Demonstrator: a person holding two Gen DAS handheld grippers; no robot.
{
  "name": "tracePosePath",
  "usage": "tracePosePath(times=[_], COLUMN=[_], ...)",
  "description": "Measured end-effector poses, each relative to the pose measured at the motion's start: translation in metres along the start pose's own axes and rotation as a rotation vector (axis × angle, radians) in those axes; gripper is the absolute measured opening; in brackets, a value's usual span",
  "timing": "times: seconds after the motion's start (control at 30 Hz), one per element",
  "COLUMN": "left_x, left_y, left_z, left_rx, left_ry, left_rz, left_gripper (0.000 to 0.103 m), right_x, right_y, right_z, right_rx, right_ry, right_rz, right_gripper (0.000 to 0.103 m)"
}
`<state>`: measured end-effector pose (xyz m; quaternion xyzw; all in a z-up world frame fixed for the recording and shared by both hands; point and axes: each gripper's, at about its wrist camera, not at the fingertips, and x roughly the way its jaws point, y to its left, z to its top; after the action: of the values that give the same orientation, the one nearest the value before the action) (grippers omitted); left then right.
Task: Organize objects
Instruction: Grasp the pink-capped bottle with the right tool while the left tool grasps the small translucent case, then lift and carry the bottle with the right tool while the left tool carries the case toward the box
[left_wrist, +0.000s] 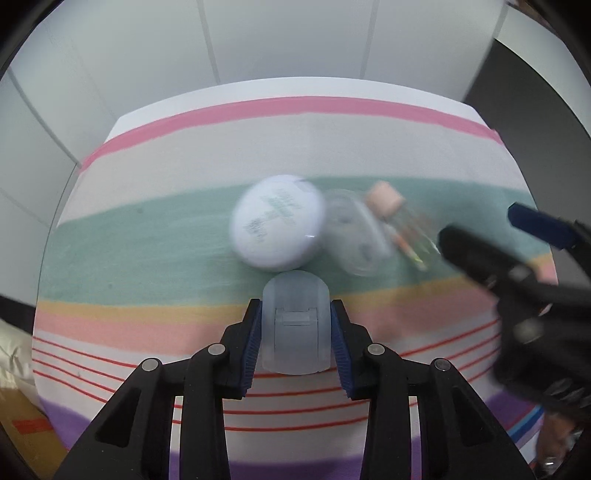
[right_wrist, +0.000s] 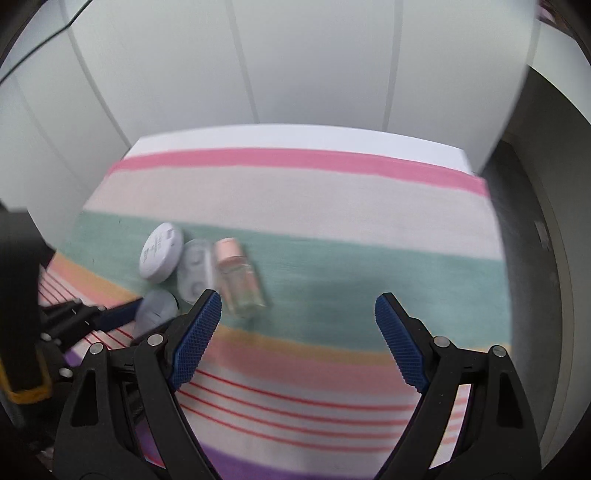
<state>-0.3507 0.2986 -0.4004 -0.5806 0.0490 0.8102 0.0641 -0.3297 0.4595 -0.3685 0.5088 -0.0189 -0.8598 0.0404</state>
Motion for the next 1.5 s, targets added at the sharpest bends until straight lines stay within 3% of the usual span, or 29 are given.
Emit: tracePosePath(times=[0.17,0.2,0.33,0.37,0.43,0.6,0.97,1.27,1.5], left_x=[0.002,0.002,0.001,0.001,-0.001,-0.005,-0.029,-0.100,-0.188], left_y=[0.022,0.024,0.034,0.036,0.036,0.040,0.047,0.054,0.062], left_z=[0.003,0.002,0.003,0.004,0.003,0.000,0.003,0.021,0.033], left_rx=[-0.043,-0.045,-0.059,-0.062,-0.069,-0.077,-0.089,-0.074,-0.077], left_ry=[0.014,0.014,0.020,0.023,0.027,0.032,0.007,-0.071,-0.167], left_rz=[0.019,0.022,0.026,0.023,0.021,0.015,0.029,0.067,0.085], left_gripper=[0.036,0.036,0.036,0.036,0.036,0.036,0.036,0.036,0.036], right_x=[0.027,0.032,0.036,0.036,0.034,0.030,0.002,-0.053,-0.137], right_y=[0.026,0.030,0.032,0.031,0.031,0.017,0.013,0.022,0.036], right_z=[0.007,0.008,0.008,0.008,0.008,0.003,-0.003,0.015,0.038], right_rx=[-0.035,-0.034,-0.006,0.004,0.010,0.082,0.099,0.098,0.085], right_ry=[0.026,0.034,0.039,0.040,0.042,0.049,0.031,0.013,-0.048], right_rz=[0.009,0.007,0.080,0.100,0.100,0.129,0.044,-0.040,-0.057], right_gripper=[0.084,0.072,0.048,0.036,0.030,0.029,0.028,0.028,0.028])
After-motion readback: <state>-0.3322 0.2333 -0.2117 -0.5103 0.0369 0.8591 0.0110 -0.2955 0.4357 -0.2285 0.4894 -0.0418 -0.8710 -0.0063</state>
